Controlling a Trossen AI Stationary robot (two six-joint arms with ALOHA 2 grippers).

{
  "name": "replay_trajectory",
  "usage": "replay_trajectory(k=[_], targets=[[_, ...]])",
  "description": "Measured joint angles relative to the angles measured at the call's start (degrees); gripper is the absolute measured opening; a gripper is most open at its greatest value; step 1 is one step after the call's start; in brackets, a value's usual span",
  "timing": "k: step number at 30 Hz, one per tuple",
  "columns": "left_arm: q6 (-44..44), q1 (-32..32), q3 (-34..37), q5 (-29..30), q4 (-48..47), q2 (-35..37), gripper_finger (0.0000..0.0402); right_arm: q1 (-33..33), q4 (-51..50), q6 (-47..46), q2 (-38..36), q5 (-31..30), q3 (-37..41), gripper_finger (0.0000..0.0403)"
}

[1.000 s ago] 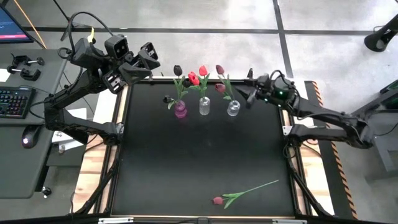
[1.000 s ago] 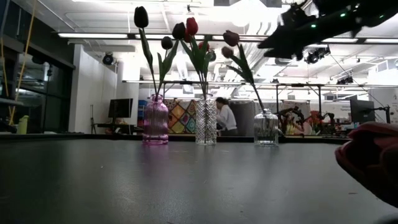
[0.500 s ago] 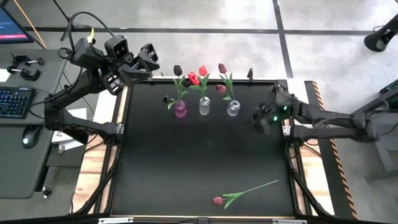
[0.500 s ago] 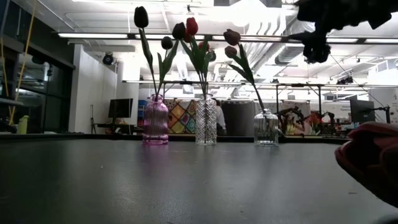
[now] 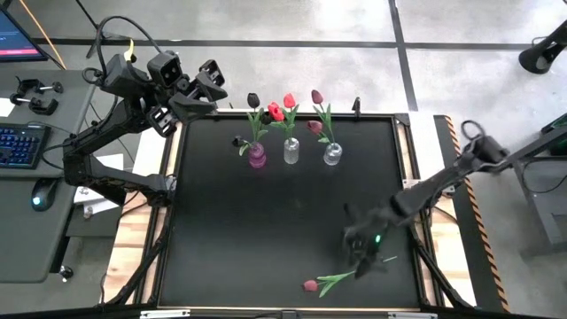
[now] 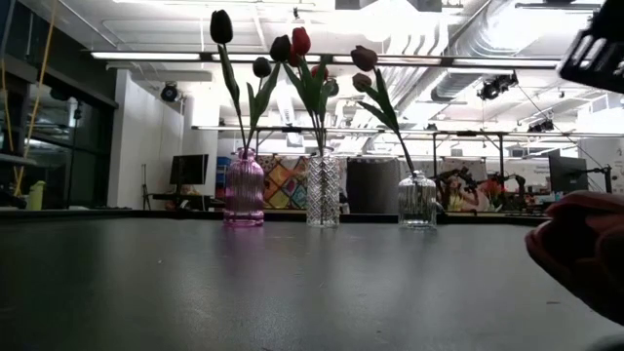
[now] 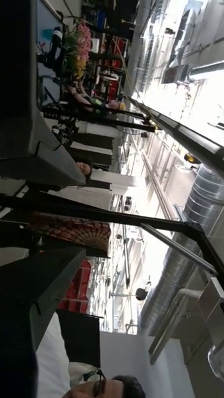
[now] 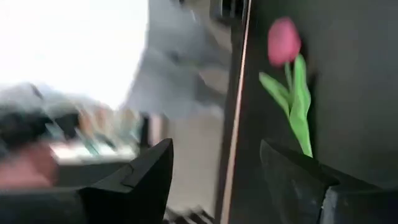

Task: Sort flowers into vase by color
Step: Put the dark red tulip into the right transparent vase

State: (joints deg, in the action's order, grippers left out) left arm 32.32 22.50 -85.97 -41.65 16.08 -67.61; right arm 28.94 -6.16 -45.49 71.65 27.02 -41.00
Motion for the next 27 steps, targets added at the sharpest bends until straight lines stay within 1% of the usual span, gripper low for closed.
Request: replay_trajectory(k=[2,3,6,8,10,14,17,23,27], targets=[[0.00,0.00,0.00,0.00,0.00,0.01,0.0159,2.11,-5.50,5.51,5.44,-0.62,-4.70,0.0222],[-0.01,0.00,-0.01,0.00,0.00,0.01,0.0159,2.91,-8.76,8.28,7.87,-1.85,-6.98,0.0218],[0.00,0.00,0.00,-0.30,-0.02,0.01,0.0159,5.23,-18.27,14.48,14.62,-8.44,-13.12,0.0208],[0.00,0.00,-0.01,-1.02,-0.02,0.00,0.0159,6.60,-21.17,17.08,18.58,-12.62,-15.52,0.0205],[0.00,0.00,-0.01,-1.75,-0.04,0.01,0.0159,7.69,-21.83,17.21,21.88,-15.15,-16.89,0.0205],[0.00,0.00,0.00,-3.22,-0.02,0.00,0.0159,9.17,-21.89,16.96,27.17,-15.53,-18.20,0.0204],[0.00,0.00,0.00,-3.28,-0.04,0.00,0.0159,9.92,-20.82,15.80,29.68,-16.49,-18.55,0.0204],[0.00,-0.02,0.00,-3.26,-0.40,0.02,0.0159,11.94,-20.40,11.74,32.87,-23.25,-18.91,0.0204],[0.00,-0.02,0.00,-3.26,-0.42,0.02,0.0159,14.06,-21.37,11.23,34.81,-28.40,-18.99,0.0201]])
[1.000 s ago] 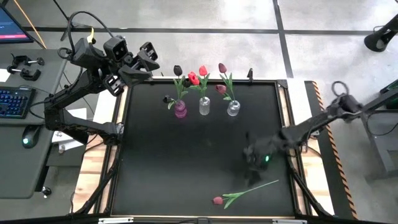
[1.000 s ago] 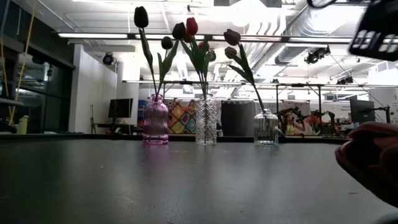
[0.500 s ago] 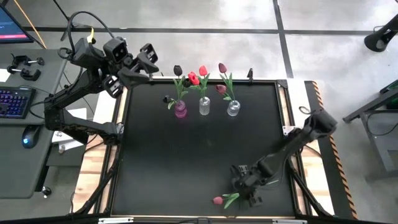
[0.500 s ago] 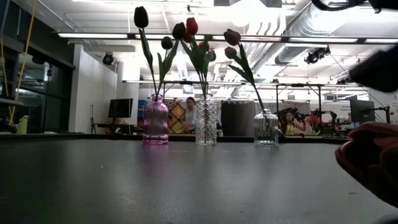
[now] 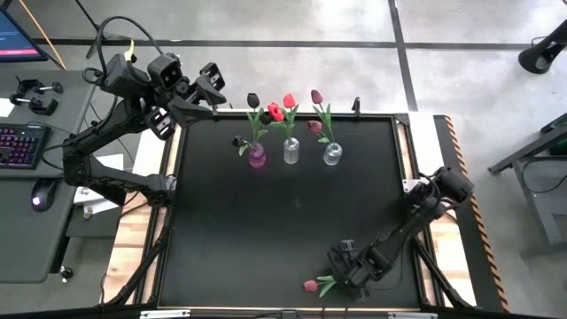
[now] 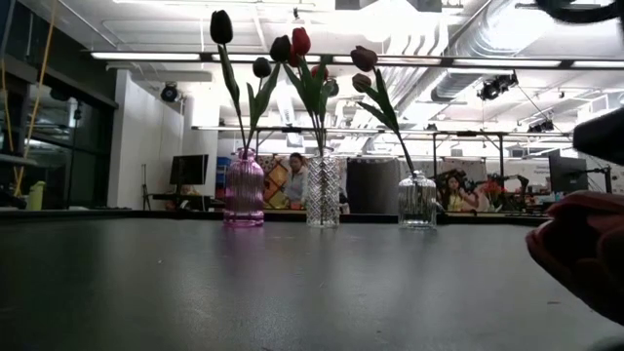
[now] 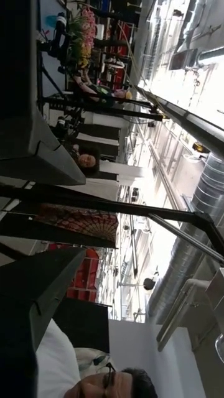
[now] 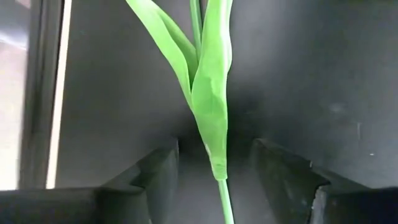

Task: Sort flowers into vase by color
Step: Put the dark red tulip into the right transparent vase

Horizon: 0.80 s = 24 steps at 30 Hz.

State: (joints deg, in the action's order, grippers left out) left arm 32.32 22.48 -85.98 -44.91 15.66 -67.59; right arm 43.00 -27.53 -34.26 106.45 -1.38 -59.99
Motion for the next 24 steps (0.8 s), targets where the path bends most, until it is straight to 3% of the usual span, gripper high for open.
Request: replay_trajectory(k=[5,12,19,24], targets=[[0.00,0.01,0.00,0.00,0.00,0.00,0.0159,2.38,-1.36,0.00,1.29,-5.27,-0.10,0.0157],[-0.01,0.02,0.00,0.02,0.02,0.00,0.0159,1.91,-2.59,4.72,1.27,-4.14,-0.11,0.0013],[-0.02,0.01,-0.01,0.46,0.02,0.00,0.0159,-2.30,-7.75,14.43,-1.06,-1.56,-1.72,0.0004],[-0.02,0.00,0.00,0.46,0.02,0.00,0.0159,-9.41,-15.81,17.15,-8.39,-11.18,3.24,0.0002]])
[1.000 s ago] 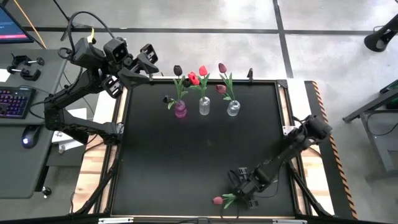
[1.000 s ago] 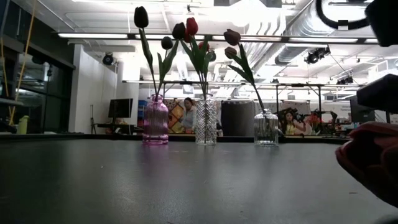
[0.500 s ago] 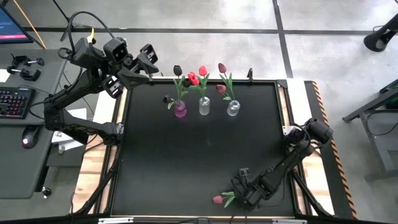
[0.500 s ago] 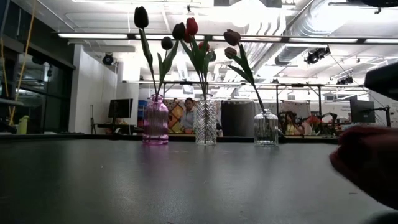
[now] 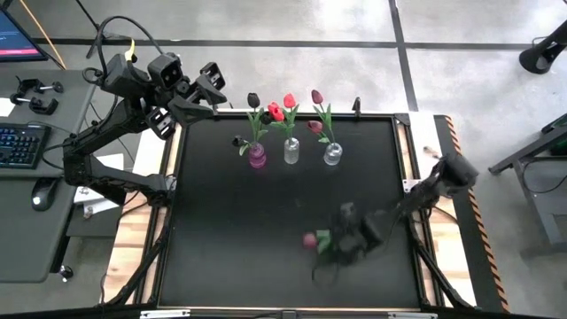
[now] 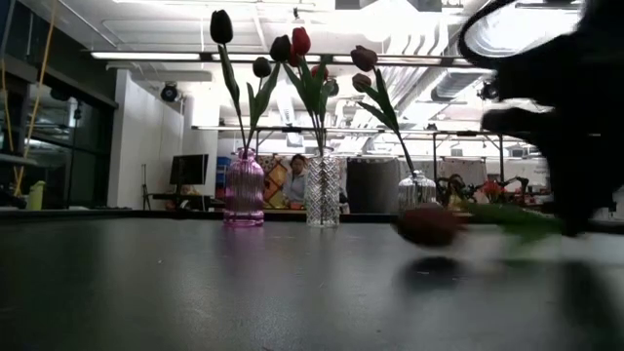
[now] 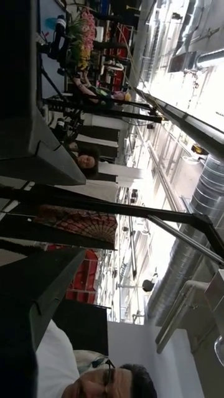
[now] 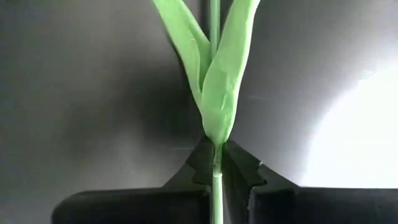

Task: Sort flowers into vase by color
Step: Put the dark red tulip into the right transparent vase

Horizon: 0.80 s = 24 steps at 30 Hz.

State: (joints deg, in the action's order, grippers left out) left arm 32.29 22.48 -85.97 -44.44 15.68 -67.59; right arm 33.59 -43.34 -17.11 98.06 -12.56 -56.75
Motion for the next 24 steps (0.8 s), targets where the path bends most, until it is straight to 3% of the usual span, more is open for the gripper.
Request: replay_trajectory(k=[4,10,15,19,24], targets=[[0.02,0.00,0.00,0.02,0.00,0.00,0.0159,-7.94,7.83,-6.03,-10.01,-3.56,10.49,0.0001],[0.38,0.00,-0.01,0.03,0.00,0.00,0.0159,-20.18,54.00,-10.85,-22.54,-4.37,29.15,0.0000],[0.44,0.00,0.00,0.04,0.00,0.00,0.0159,-27.86,84.72,-2.00,-28.99,-9.99,34.78,0.0000],[-0.25,0.00,-0.01,0.81,0.00,0.00,0.0159,-33.00,93.80,10.45,-35.85,-11.73,35.13,0.0000],[-1.49,0.00,-0.02,2.65,0.02,0.00,0.0159,-41.68,93.77,20.31,-43.74,-11.85,35.14,0.0000]])
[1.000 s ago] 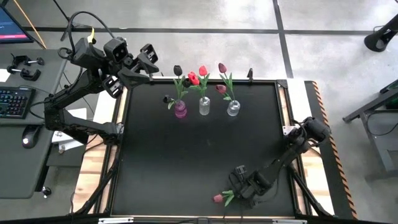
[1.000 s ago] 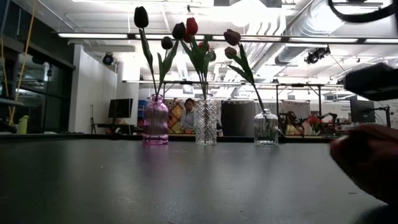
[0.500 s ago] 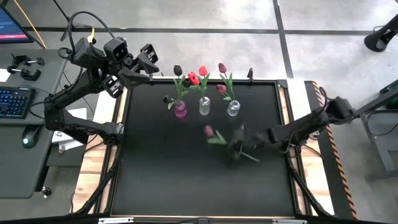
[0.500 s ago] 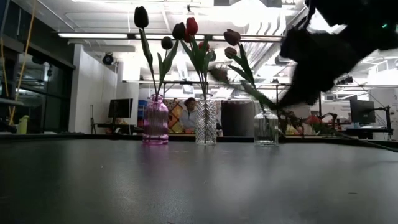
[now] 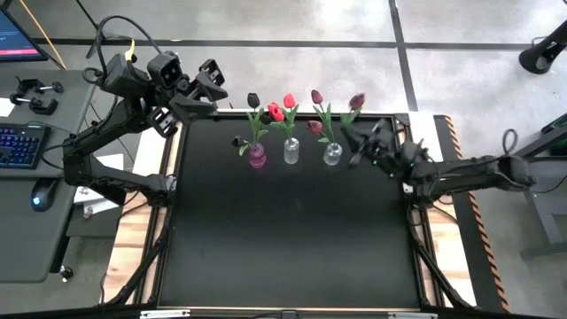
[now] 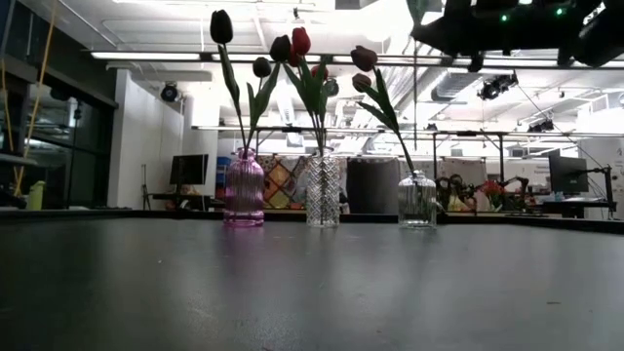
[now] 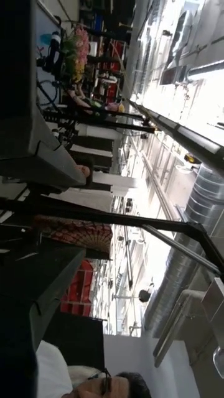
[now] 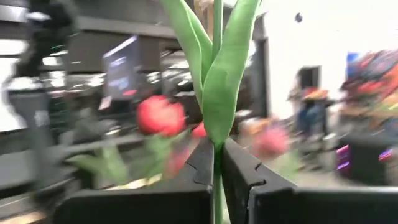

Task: Sort flowers into vase by color
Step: Put the dark red tulip into the right transparent vase

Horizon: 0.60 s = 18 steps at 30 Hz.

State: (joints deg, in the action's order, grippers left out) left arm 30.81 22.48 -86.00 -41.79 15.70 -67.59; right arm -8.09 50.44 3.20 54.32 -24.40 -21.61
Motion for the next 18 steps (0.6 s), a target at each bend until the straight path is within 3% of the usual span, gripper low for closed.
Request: replay_trajectory(k=[4,10,12,18], targets=[[-0.53,0.00,0.02,0.40,-0.02,0.00,0.0159,-8.56,0.00,3.15,-3.09,3.58,-0.02,0.0000],[-0.57,0.00,0.02,0.42,0.00,0.00,0.0159,-20.08,-0.38,-2.98,-1.58,17.40,-0.02,0.0000],[-0.56,0.00,0.02,0.49,0.00,0.00,0.0159,-21.76,-0.34,-4.63,-0.24,20.18,-0.02,0.0000],[-0.57,0.00,0.02,1.00,0.00,0.00,0.0159,-22.23,-0.35,-4.91,3.99,21.05,-0.02,0.0000]])
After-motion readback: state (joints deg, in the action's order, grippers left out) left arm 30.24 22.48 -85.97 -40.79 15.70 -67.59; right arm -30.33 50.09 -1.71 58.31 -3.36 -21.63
